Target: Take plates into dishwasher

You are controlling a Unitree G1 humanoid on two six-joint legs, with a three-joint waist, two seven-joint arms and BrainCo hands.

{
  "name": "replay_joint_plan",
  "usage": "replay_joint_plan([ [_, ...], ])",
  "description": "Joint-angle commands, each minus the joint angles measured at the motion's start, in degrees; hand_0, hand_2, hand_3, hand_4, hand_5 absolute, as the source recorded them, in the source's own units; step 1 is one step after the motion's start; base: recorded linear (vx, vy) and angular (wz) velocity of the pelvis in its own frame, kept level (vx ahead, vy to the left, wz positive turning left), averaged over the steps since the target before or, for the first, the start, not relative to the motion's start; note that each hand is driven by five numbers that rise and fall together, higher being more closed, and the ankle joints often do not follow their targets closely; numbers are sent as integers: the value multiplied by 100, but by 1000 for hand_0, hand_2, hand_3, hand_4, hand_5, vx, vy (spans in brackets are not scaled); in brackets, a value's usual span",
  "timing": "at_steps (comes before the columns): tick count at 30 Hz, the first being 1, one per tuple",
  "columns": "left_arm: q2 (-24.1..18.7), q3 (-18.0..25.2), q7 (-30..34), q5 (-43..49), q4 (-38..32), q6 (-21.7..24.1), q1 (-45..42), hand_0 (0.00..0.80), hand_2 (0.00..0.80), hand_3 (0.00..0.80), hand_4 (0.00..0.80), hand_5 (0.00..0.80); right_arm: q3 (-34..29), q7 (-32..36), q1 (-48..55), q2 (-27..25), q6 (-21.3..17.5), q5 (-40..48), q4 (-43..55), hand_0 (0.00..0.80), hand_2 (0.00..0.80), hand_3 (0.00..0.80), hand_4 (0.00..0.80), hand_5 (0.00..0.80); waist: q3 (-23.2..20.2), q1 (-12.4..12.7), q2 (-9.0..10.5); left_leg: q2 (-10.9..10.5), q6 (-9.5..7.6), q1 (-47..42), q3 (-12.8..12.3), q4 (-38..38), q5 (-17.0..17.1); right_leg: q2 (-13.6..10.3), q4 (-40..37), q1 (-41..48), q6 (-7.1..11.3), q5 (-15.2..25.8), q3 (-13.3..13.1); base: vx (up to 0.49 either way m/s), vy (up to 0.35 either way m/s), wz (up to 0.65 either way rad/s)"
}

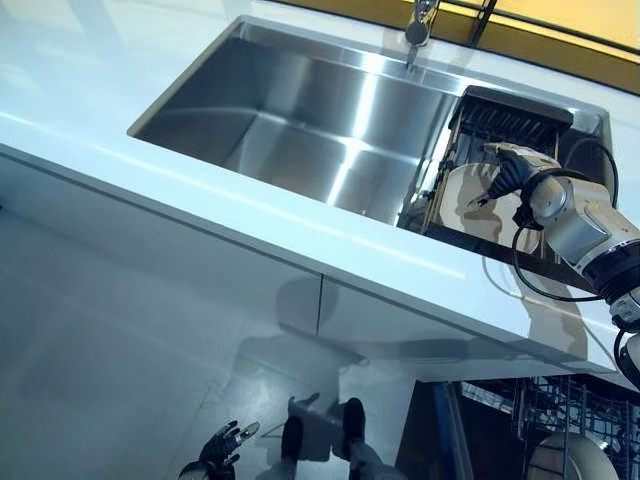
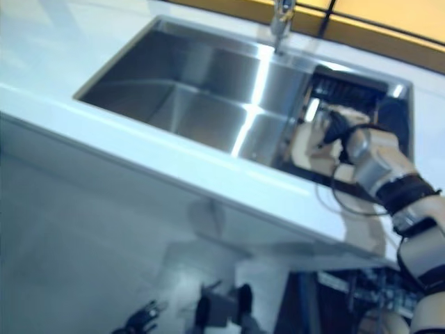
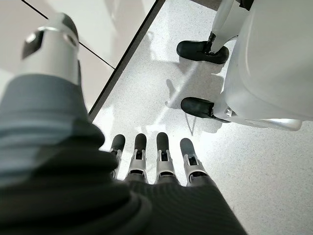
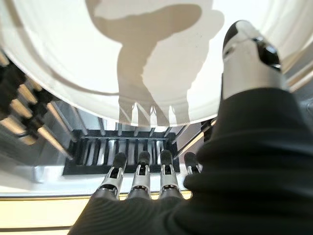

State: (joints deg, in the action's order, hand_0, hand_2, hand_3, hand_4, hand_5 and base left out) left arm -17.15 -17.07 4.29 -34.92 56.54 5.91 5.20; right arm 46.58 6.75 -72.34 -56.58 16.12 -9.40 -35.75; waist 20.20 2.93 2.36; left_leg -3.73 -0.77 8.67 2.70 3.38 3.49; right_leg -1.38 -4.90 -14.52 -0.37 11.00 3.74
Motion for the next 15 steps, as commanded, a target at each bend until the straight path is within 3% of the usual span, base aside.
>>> replay_joint_plan([
  [1,-188,-202,158,-312,-188,148,83,0,0,0,0,0,556,14,-1040,-269,-31,-392,-156,0,0,0,0,0,233,195,-62,214,187,367,76,162,270,-155,165,145,492,-301,36,-5,-21,3],
  [8,-269,-241,288,-592,-403,167,42,0,0,0,0,0,1106,-120,-1622,-383,117,-725,-428,0,0,0,0,0,468,245,-164,189,233,627,120,162,410,-167,136,-74,510,-221,136,-28,-24,0],
  [15,-372,-301,362,-789,-573,111,10,0,0,0,0,0,2008,175,-2382,-503,-148,-1460,-623,0,0,0,0,0,527,291,-216,167,254,785,183,162,509,-184,136,-204,525,-189,251,-23,-13,2],
])
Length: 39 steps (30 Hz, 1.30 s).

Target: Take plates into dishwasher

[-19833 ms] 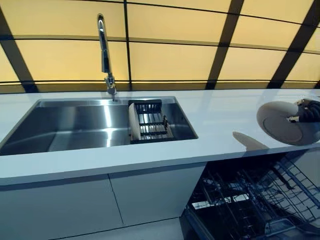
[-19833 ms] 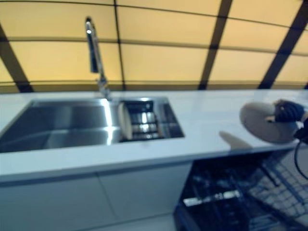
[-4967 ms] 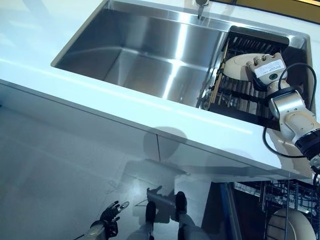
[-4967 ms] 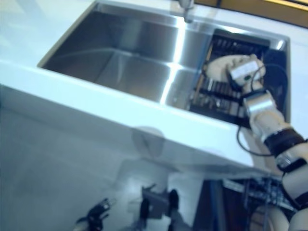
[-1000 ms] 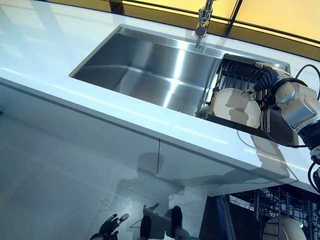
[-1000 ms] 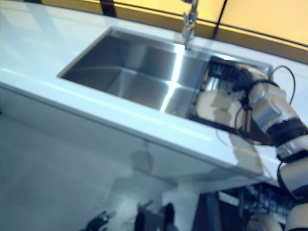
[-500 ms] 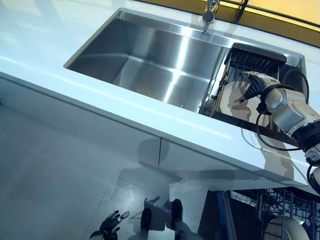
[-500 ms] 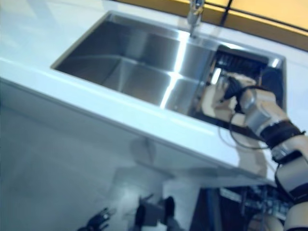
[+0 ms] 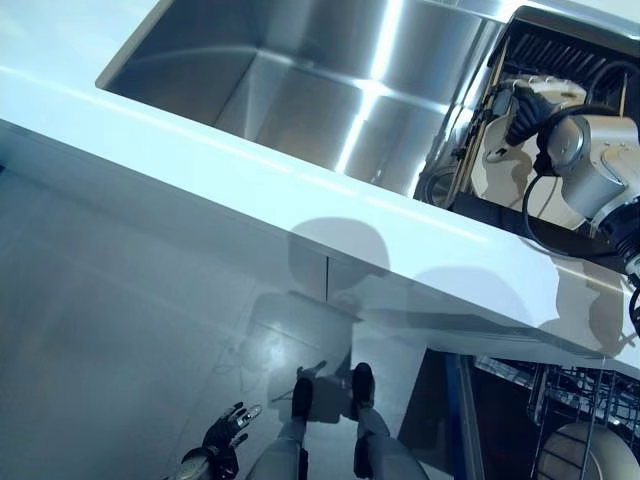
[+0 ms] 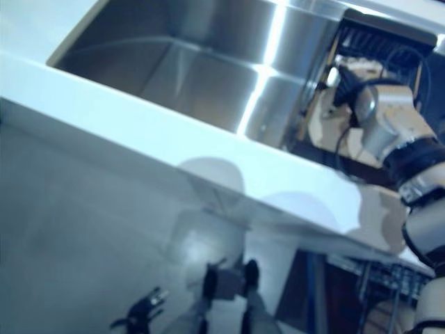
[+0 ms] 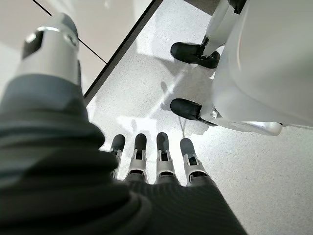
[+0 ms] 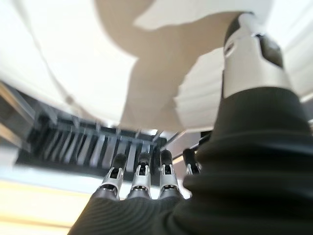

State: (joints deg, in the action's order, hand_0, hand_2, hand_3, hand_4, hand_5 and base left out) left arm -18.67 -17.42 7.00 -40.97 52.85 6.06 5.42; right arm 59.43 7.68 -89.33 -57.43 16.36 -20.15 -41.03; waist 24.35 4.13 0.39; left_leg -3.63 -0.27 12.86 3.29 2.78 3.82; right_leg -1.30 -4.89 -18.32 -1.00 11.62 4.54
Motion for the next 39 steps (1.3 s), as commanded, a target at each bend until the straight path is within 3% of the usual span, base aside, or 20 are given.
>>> replay_joint_plan([
  [1,-237,-253,103,-181,-227,67,-5,0,0,0,0,0,838,142,-779,-430,-223,-468,-93,0,0,0,0,0,107,177,-13,159,209,377,123,222,483,-196,136,164,594,-246,181,0,0,0],
  [2,-261,-256,107,-183,-250,37,3,0,0,0,0,0,922,200,-846,-453,-340,-698,-86,254,254,254,254,254,100,179,-4,164,211,387,118,222,490,-196,133,157,598,-241,190,0,0,0],
  [3,-262,-258,106,-185,-253,34,4,0,0,0,0,0,940,222,-862,-457,-361,-752,-86,254,254,254,254,254,99,178,-4,165,212,390,117,222,492,-196,132,156,598,-239,191,0,0,0],
  [4,-291,-265,136,-190,-251,52,-11,0,0,0,0,0,1087,292,-955,-505,-474,-923,-55,800,800,800,800,800,86,178,2,172,215,397,119,222,493,-196,131,150,604,-240,207,-14,-16,4],
  [12,-354,-225,147,-105,-313,-19,-86,0,0,0,0,0,1502,797,-1161,-679,-834,-1598,104,800,800,800,800,800,-9,179,53,206,223,348,116,222,479,-205,131,201,614,-257,249,-2,-3,1],
  [25,-361,-147,197,10,-238,-71,-167,0,0,0,0,0,1567,704,-1113,-917,-1312,-2173,39,800,800,800,800,800,-177,127,160,243,236,245,52,222,429,-196,108,296,633,-256,203,0,0,0],
  [39,-303,-123,294,44,-86,-42,-199,0,0,0,0,0,1422,54,-1130,-979,-843,-1987,-283,800,800,800,800,800,-370,95,203,236,218,145,19,222,359,-202,78,392,642,-276,185,0,0,0],
])
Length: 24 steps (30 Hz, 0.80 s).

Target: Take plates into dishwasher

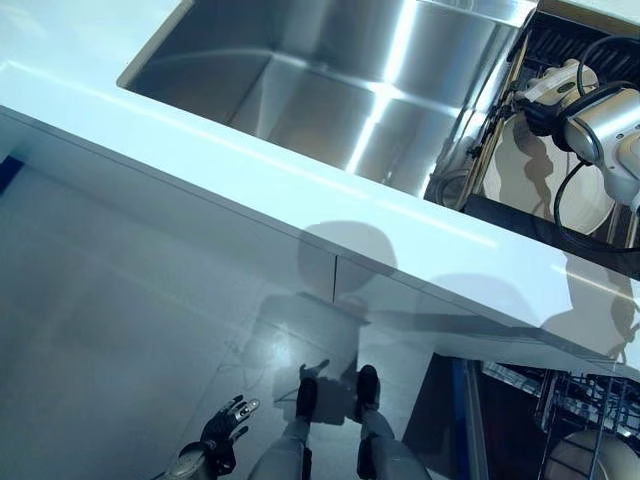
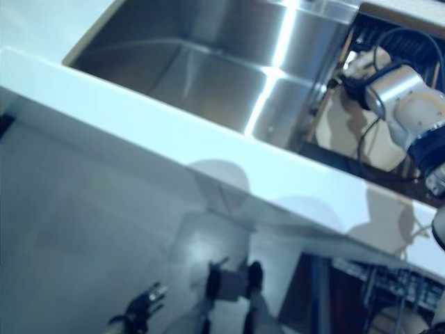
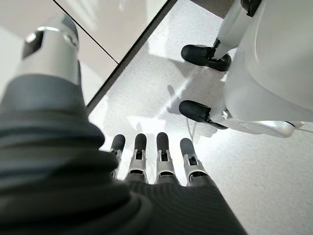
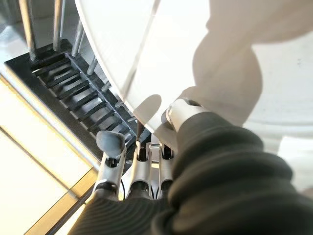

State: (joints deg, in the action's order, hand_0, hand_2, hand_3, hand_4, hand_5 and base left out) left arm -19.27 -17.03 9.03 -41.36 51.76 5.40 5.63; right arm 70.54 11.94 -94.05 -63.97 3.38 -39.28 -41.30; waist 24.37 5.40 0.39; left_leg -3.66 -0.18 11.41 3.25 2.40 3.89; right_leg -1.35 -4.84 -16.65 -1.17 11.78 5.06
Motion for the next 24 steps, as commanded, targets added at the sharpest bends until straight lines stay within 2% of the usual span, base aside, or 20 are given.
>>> replay_joint_plan([
  [1,-238,-154,97,99,26,14,-226,0,0,0,0,0,271,-439,-637,-338,475,-85,-304,800,800,800,800,800,-391,-33,211,239,206,277,20,260,345,-196,75,236,662,-296,129,0,0,0],
  [6,-244,-160,83,146,30,-26,-242,0,0,0,0,0,209,-586,-629,-435,588,-284,-385,800,800,800,800,800,-484,-52,258,237,189,220,-4,260,306,-195,74,283,674,-306,107,0,0,0],
  [11,-214,-146,88,143,91,-63,-223,0,0,0,0,0,8,-800,-457,-499,924,-462,-434,800,800,800,800,800,-552,-82,263,240,183,182,-21,260,274,-199,75,312,683,-315,70,0,0,0],
  [24,-176,-228,93,41,135,-24,-159,0,0,0,0,0,-182,-1070,-213,-432,1152,-644,-473,800,800,800,800,800,-557,-90,198,187,156,213,6,260,276,-223,67,265,699,-295,57,0,0,0],
])
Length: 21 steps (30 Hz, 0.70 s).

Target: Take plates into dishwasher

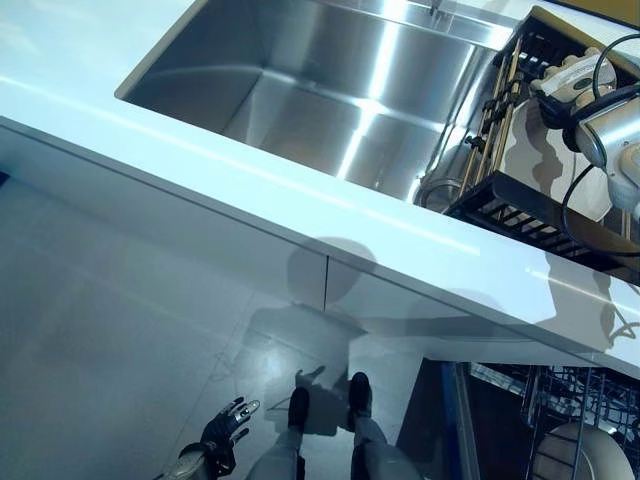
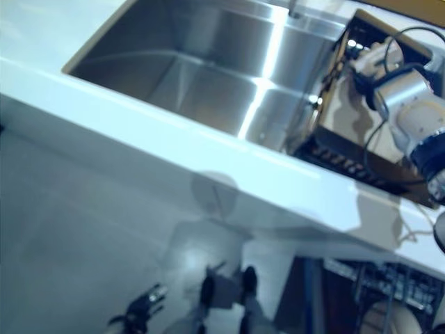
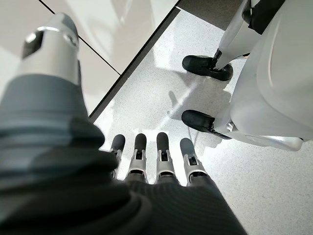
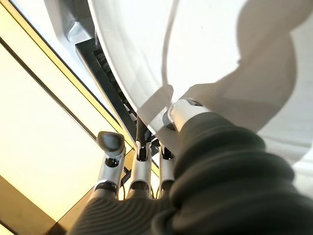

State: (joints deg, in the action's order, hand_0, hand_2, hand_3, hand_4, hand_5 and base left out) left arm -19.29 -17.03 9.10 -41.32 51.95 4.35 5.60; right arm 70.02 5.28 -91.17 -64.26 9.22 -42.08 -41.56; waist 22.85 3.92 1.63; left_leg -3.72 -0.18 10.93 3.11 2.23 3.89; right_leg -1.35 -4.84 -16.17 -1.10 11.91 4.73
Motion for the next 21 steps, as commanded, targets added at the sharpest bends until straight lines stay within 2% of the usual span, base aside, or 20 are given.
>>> replay_joint_plan([
  [1,-169,-246,75,22,122,79,-143,0,0,0,0,0,-121,-478,-515,-394,637,-314,-424,800,800,800,800,800,-403,54,74,193,153,251,15,277,271,-226,70,224,693,-306,88,0,0,0],
  [6,-155,-247,56,20,119,62,-102,0,0,0,0,0,-279,-734,-330,-335,546,-73,-406,800,800,800,800,800,-395,68,57,179,148,268,29,277,273,-231,71,212,694,-311,94,0,0,0],
  [8,-153,-289,54,-35,152,85,-78,0,0,0,0,0,-408,-849,-217,-290,606,295,-402,800,800,800,800,800,-397,67,42,169,152,275,38,277,275,-236,75,199,703,-305,92,0,0,0],
  [9,-131,-288,65,-28,168,122,-75,0,0,0,0,0,-601,-840,-17,-211,794,779,-388,800,800,800,800,800,-386,77,17,163,154,291,47,277,285,-240,76,184,705,-302,98,0,0,0],
  [13,-125,-295,109,-16,233,196,-29,0,0,0,0,0,-801,-1142,151,-25,1057,1121,-640,800,800,800,800,800,-358,110,-27,154,147,307,66,277,293,-242,71,172,686,-307,112,0,0,0],
  [16,-76,-331,103,-56,273,278,0,0,0,0,0,0,-1018,-1672,229,164,1405,1505,-1055,800,800,800,800,800,-319,156,-95,141,138,339,75,277,308,-246,75,151,667,-309,125,0,0,0],
  [18,-78,-356,140,-161,292,345,-9,0,0,0,0,0,-1316,-2130,281,258,1769,2165,-1489,800,800,800,800,800,-270,193,-153,125,130,382,103,277,332,-246,74,118,656,-300,135,-45,-11,5],
  [21,-102,-388,191,-176,242,365,6,0,0,0,0,0,-1601,-2600,272,354,1974,2910,-1799,800,800,800,800,800,-223,235,-194,108,125,425,131,277,353,-252,72,87,644,-288,162,-41,-9,4],
])
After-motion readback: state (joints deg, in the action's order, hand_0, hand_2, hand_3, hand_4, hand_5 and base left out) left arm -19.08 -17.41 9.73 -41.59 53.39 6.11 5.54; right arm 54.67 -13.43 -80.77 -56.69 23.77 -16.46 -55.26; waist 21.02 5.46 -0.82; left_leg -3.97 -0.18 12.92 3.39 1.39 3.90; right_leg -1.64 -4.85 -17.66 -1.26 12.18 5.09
